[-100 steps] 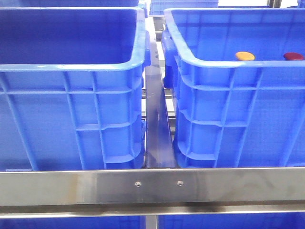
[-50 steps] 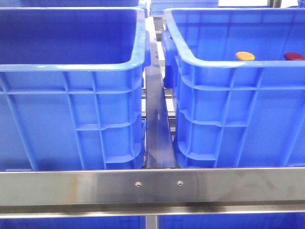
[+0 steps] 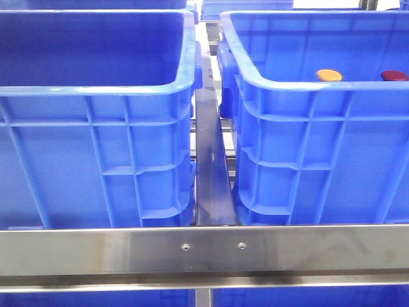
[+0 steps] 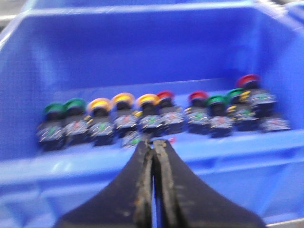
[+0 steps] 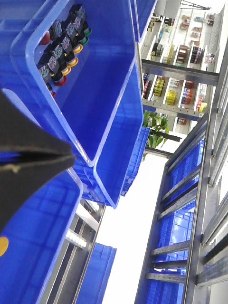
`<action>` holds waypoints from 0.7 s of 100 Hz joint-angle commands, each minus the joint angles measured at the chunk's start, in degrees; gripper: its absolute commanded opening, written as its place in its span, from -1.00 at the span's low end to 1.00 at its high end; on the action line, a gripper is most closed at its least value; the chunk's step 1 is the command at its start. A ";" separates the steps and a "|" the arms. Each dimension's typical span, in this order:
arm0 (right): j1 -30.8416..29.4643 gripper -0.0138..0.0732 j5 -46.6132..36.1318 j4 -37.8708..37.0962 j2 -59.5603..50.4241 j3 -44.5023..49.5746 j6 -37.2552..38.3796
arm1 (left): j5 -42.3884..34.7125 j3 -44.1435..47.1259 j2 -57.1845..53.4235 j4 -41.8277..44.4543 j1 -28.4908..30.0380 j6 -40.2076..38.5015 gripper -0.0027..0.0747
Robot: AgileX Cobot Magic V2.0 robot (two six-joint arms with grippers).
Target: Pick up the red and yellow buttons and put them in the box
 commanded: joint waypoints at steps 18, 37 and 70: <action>0.00 -0.82 0.61 2.87 0.61 -1.34 -0.07 | -12.62 8.85 -6.45 3.78 4.39 -5.14 -0.98; 0.00 -0.82 0.52 2.87 0.61 -1.34 -0.07 | -7.01 12.62 -15.11 4.02 6.17 -5.14 -0.98; 0.00 -0.82 0.46 2.87 0.66 -1.34 -0.07 | -8.25 12.62 -14.83 4.75 6.70 -5.14 -0.98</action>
